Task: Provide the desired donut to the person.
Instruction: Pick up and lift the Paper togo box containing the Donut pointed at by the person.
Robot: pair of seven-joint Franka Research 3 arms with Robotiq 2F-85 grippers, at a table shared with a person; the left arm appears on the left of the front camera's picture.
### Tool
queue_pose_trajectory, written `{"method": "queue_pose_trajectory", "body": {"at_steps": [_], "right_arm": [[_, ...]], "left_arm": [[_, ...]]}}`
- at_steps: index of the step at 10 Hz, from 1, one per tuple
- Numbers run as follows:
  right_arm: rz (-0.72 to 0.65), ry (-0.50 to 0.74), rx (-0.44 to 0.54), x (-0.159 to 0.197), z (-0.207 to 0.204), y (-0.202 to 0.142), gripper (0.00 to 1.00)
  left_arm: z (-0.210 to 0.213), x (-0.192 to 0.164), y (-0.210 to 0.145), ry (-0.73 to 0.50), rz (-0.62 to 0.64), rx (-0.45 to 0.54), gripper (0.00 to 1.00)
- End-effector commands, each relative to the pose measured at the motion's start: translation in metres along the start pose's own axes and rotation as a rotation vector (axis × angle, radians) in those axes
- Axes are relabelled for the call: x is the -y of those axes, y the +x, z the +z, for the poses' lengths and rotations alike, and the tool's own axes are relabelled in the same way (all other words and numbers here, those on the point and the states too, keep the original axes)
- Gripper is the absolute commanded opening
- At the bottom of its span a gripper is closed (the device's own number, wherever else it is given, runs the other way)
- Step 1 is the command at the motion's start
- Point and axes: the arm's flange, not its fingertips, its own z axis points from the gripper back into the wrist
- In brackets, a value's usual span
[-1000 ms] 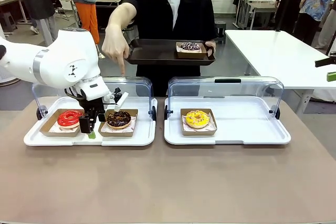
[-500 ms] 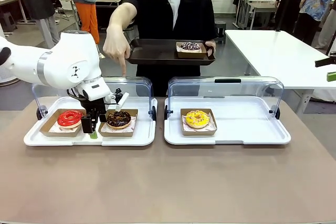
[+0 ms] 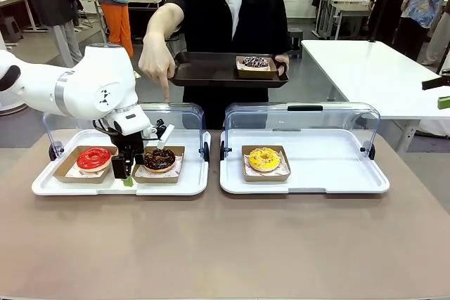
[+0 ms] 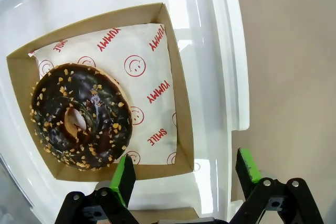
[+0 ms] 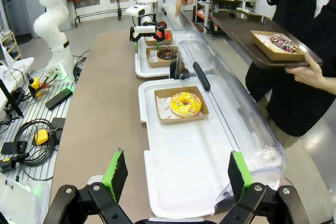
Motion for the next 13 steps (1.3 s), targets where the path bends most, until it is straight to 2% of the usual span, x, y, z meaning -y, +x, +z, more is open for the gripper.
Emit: {"method": "queue_pose_trajectory", "body": {"at_steps": [1, 4, 13], "right_arm": [[0.0, 0.004, 0.005, -0.0005, 0.0, 0.0004, 1.0], [0.0, 0.004, 0.005, -0.0005, 0.0, 0.0004, 1.0], [0.0, 0.004, 0.005, -0.0005, 0.0, 0.0004, 1.0]], "left_arm": [[-0.0005, -0.0037, 0.0024, -0.01, 0.011, 0.024, 1.0], [-0.0008, -0.0045, 0.0031, -0.016, 0.006, 0.03, 1.0], [-0.0026, -0.0038, 0.004, -0.026, -0.01, 0.047, 0.18]]}}
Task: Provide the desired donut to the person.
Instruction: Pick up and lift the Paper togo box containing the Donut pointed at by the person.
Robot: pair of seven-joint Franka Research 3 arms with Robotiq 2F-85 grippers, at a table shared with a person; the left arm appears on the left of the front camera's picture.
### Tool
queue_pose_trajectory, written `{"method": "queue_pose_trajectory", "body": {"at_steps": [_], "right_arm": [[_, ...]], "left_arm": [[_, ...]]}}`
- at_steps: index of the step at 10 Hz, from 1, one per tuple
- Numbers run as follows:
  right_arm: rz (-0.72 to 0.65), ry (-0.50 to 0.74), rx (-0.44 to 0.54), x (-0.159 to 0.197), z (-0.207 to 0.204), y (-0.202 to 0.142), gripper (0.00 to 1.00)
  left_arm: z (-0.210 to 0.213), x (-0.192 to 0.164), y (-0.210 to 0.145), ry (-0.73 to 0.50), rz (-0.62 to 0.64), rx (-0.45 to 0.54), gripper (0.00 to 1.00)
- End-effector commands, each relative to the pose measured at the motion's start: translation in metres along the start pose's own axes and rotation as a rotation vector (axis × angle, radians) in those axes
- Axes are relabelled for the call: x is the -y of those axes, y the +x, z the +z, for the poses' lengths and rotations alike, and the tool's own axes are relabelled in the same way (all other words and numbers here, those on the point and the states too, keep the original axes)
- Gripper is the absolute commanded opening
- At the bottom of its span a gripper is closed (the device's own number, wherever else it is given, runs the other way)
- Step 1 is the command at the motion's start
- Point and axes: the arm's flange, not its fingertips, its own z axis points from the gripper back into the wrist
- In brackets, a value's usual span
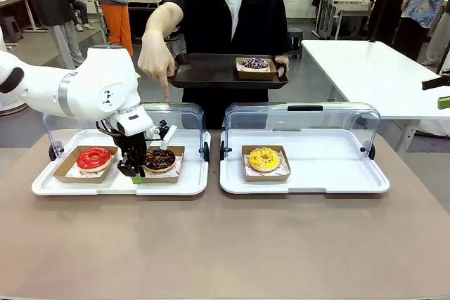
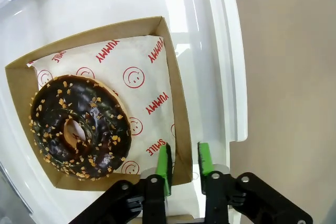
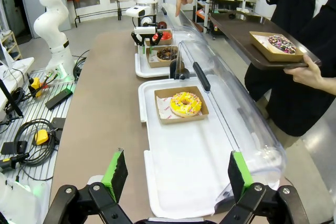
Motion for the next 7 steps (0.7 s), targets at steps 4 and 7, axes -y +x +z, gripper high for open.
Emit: {"method": "queue_pose_trajectory", "body": {"at_steps": [4, 7], "right_arm": [[0.0, 0.004, 0.005, -0.0005, 0.0, 0.0003, 1.0], [0.0, 0.004, 0.005, -0.0005, 0.0, 0.0003, 1.0]], "left_arm": [[-0.0002, -0.0037, -0.0019, -0.022, -0.017, 0.04, 0.0], [0.0006, -0.0029, 0.0003, -0.028, -0.018, 0.038, 0.0]]}}
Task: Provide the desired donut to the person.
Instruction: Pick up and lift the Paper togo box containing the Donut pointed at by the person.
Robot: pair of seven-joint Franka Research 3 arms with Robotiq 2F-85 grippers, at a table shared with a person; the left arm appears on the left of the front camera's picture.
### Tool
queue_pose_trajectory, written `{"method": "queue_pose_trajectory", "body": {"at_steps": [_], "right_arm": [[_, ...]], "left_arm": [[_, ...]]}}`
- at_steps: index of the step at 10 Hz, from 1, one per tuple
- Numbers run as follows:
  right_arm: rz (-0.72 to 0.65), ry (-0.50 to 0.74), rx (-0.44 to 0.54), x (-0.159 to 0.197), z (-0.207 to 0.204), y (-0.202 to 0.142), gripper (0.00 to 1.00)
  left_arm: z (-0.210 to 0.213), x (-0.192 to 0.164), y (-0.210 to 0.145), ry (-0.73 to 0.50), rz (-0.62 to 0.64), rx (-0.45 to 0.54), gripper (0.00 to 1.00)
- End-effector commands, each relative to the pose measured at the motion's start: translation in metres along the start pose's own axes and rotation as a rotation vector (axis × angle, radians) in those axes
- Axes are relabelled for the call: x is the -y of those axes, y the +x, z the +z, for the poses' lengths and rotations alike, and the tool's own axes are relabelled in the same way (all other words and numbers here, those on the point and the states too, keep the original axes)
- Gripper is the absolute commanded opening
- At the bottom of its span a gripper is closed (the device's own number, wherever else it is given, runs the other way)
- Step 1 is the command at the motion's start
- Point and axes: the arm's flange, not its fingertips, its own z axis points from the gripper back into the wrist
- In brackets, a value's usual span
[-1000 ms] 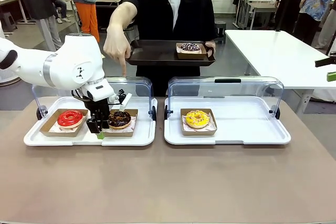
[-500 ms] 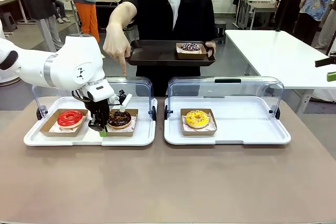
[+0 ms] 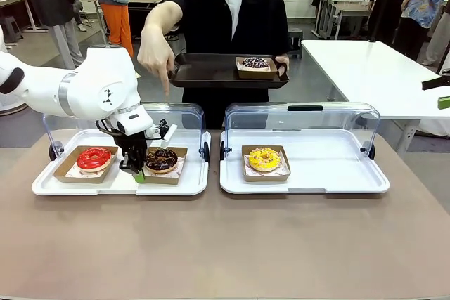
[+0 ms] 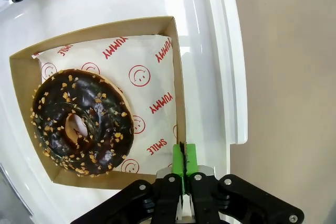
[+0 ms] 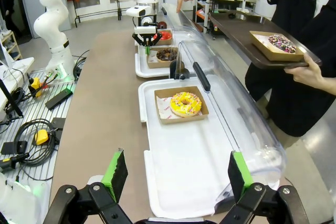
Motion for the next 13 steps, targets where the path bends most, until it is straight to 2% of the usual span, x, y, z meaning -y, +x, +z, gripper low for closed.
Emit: {"method": "queue_pose_trajectory", "body": {"at_steps": [1, 5, 8, 11, 13], "right_arm": [[0.0, 0.004, 0.005, -0.001, 0.0, 0.0, 1.0], [0.0, 0.004, 0.005, -0.001, 0.0, 0.0, 1.0], [0.0, 0.004, 0.005, -0.001, 0.0, 0.0, 1.0], [0.0, 0.004, 0.005, -0.001, 0.0, 0.0, 1.0], [0.0, 0.004, 0.005, -0.001, 0.0, 0.0, 1.0]], "left_arm": [[0.003, 0.001, 0.001, -0.018, -0.027, 0.018, 0.0], [0.014, 0.005, 0.001, -0.015, -0.022, 0.009, 0.0], [0.041, 0.02, 0.003, -0.033, -0.059, 0.02, 0.0], [0.099, 0.066, 0.013, -0.032, -0.128, 0.003, 0.0], [0.14, 0.098, 0.021, -0.017, -0.129, -0.036, 0.0]]}}
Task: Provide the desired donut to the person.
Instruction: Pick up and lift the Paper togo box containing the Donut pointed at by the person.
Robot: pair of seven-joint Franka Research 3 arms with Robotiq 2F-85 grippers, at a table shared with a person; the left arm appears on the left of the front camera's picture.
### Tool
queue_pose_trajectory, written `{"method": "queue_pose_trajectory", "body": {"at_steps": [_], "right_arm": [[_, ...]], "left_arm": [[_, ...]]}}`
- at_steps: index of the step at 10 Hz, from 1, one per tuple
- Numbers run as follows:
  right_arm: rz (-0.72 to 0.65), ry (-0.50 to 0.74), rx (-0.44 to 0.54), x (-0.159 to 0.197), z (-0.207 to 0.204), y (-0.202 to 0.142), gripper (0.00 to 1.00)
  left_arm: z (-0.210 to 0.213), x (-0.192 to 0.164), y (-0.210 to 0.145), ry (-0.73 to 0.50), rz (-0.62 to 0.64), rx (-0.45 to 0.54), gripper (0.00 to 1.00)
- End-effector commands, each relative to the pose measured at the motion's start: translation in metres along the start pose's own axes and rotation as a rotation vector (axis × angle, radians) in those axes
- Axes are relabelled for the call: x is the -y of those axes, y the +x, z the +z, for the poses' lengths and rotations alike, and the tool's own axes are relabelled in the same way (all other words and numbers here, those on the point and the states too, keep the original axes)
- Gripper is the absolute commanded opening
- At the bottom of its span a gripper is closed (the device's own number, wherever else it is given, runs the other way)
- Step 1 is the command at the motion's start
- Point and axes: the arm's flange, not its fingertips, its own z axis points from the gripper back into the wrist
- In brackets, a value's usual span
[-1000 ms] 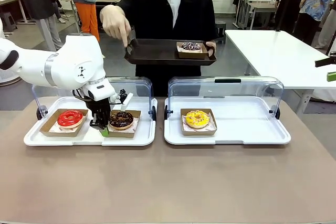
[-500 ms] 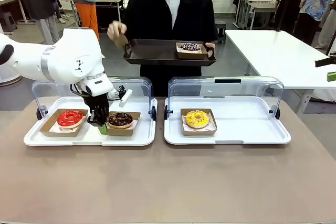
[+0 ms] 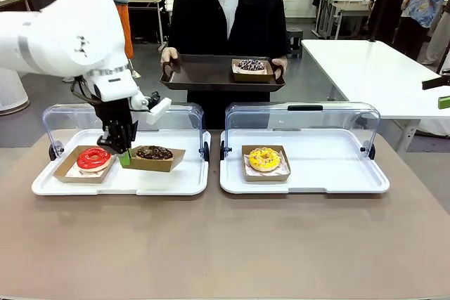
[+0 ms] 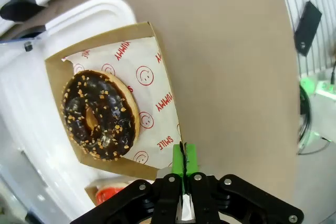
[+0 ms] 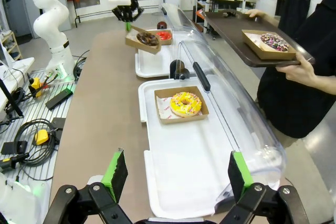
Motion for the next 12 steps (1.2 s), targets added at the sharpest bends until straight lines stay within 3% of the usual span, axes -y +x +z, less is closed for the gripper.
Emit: {"method": "queue_pose_trajectory", "body": {"at_steps": [1, 4, 7, 12], "right_arm": [[0.0, 0.003, 0.004, -0.001, 0.0, 0.001, 1.0], [0.0, 0.003, 0.004, -0.001, 0.0, 0.001, 1.0], [0.0, 0.003, 0.004, -0.001, 0.0, 0.001, 1.0], [0.0, 0.003, 0.004, -0.001, 0.0, 0.001, 1.0]], "left_arm": [[0.034, 0.032, 0.011, 0.027, -0.012, -0.033, 0.0], [0.11, 0.054, 0.04, 0.08, -0.012, -0.109, 0.0], [0.158, 0.038, 0.05, 0.148, 0.035, -0.147, 0.0], [0.165, 0.025, 0.047, 0.167, 0.021, -0.134, 0.0]]}}
